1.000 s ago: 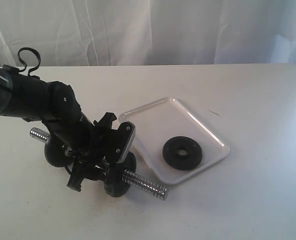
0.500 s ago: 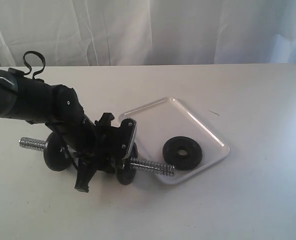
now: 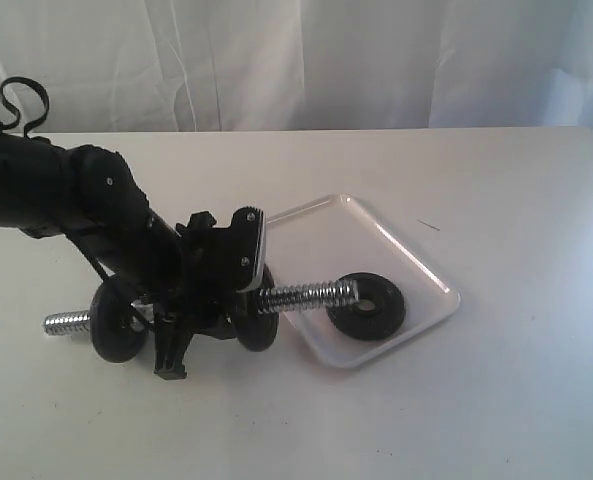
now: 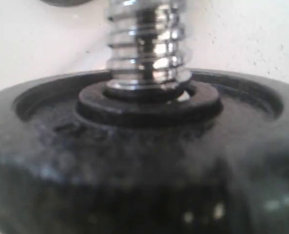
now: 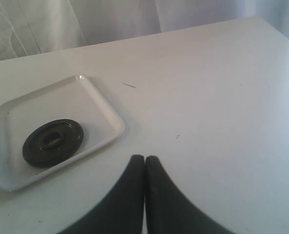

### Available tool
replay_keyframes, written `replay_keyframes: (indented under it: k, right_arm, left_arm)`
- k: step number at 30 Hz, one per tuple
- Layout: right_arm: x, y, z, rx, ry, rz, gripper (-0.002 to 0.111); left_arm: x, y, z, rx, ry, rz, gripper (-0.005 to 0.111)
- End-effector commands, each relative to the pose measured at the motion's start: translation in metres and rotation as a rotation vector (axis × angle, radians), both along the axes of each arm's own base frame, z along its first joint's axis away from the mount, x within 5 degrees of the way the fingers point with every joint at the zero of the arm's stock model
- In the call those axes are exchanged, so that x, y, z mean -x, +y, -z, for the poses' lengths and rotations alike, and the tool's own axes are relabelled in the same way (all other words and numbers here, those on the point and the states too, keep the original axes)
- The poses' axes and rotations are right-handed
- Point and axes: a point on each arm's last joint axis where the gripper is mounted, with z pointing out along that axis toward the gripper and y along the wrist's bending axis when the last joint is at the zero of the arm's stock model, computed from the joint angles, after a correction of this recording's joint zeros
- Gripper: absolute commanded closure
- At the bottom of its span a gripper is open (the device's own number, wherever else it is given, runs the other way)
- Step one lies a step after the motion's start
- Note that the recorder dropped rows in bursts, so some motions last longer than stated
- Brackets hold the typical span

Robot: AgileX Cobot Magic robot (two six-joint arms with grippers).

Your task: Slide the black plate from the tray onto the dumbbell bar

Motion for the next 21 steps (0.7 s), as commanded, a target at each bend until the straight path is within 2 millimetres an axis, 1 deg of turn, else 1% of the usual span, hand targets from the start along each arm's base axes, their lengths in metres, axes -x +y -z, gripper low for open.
replay_keyframes:
  k: [1,5,10,14,21]
  right_arm:
    - [0.000,0.000,0.000,-0.008,-0.014,0.001,0.108]
    - [0.000,0.000,0.000,-0.008,-0.014,0.001,0.108]
    - [0.000,0.000,0.000,-0.008,-0.014,0.001,0.108]
    - [0.000,0.000,0.000,-0.008,-0.014,0.001,0.108]
    - [0.000,0.000,0.000,-0.008,-0.014,0.001,0.108]
  left_arm:
    - [0.000,-0.004,-0.042,0.158,-0.079,-0.076,0.107]
    - [0.000,-0.004,-0.051,0.203,-0.095,-0.109,0.107]
    - [0.000,-0.005,-0.055,0.245,-0.088,-0.143,0.107]
    - [0.001,-0.004,-0.066,0.301,-0.103,-0.186,0.107]
    - [0.007,-0.001,-0.087,0.376,-0.103,-0.237,0.107]
